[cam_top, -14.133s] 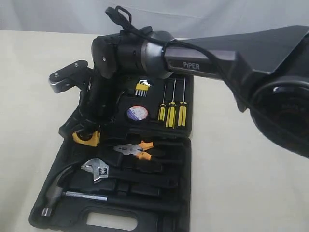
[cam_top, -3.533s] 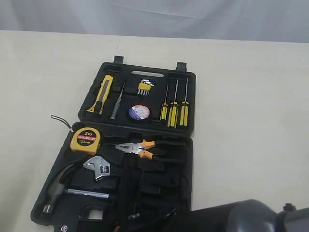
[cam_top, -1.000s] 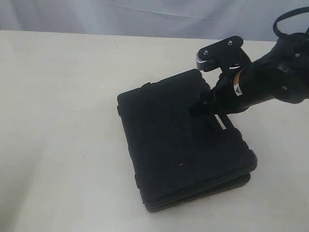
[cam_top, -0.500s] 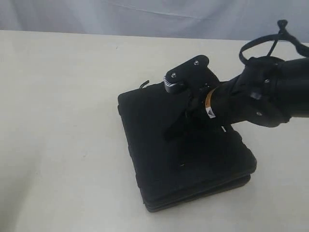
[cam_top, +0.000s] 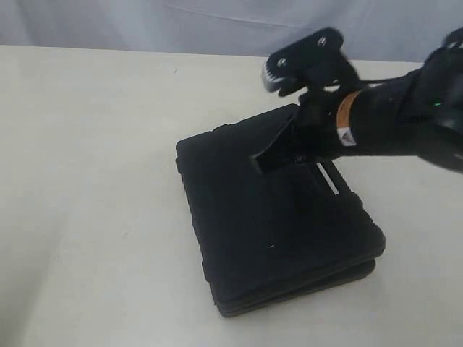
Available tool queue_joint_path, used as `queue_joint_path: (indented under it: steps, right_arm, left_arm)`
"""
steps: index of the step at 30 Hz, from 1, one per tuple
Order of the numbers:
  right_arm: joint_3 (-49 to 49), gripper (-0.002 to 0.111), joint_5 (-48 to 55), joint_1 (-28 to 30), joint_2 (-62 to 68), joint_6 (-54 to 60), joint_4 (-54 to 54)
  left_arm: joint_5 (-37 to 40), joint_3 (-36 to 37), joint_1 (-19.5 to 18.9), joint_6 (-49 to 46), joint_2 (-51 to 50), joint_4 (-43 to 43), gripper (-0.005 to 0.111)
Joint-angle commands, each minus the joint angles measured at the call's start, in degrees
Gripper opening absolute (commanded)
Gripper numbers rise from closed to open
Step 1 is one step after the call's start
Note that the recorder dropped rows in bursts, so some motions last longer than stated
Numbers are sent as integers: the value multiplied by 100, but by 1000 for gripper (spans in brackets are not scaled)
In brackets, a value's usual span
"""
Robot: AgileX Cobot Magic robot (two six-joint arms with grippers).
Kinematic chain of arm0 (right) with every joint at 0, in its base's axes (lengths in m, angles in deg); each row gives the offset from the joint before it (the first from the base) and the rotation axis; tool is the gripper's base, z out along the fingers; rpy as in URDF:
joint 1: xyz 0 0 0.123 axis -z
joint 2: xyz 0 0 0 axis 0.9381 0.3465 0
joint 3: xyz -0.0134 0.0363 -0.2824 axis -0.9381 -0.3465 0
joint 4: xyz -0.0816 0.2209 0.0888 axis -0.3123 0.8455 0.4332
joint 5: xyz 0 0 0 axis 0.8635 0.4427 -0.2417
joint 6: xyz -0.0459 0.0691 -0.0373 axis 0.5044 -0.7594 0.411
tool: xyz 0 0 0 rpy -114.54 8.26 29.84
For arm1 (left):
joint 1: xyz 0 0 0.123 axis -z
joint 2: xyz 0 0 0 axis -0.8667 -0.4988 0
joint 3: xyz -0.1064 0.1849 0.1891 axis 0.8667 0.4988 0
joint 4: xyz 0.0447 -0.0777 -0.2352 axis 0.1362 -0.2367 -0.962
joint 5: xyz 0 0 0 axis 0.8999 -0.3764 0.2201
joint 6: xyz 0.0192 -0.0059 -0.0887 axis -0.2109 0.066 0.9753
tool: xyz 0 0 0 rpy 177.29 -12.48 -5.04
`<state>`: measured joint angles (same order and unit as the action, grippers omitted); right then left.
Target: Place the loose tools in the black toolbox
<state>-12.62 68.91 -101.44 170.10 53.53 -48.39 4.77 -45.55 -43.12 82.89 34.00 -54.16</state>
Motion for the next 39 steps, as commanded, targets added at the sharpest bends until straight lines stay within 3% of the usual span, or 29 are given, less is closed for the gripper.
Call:
queue_joint_path:
  steps: [1, 8, 23, 39]
  right_arm:
    - [-70, 0, 215, 19, -1135, -886, -1129]
    - [-646, 0, 203, 19, -3298, -1683, -2134]
    - [-1625, 0, -458, 19, -7593, -1991, -2126]
    - [-1613, 0, -248, 19, -8012, -1991, -1977]
  left_arm:
    - [13, 17, 26, -7, -23, 47, 0]
    - [13, 17, 26, -7, -23, 47, 0]
    - [13, 17, 26, -7, -23, 47, 0]
    - [13, 17, 26, -7, -23, 47, 0]
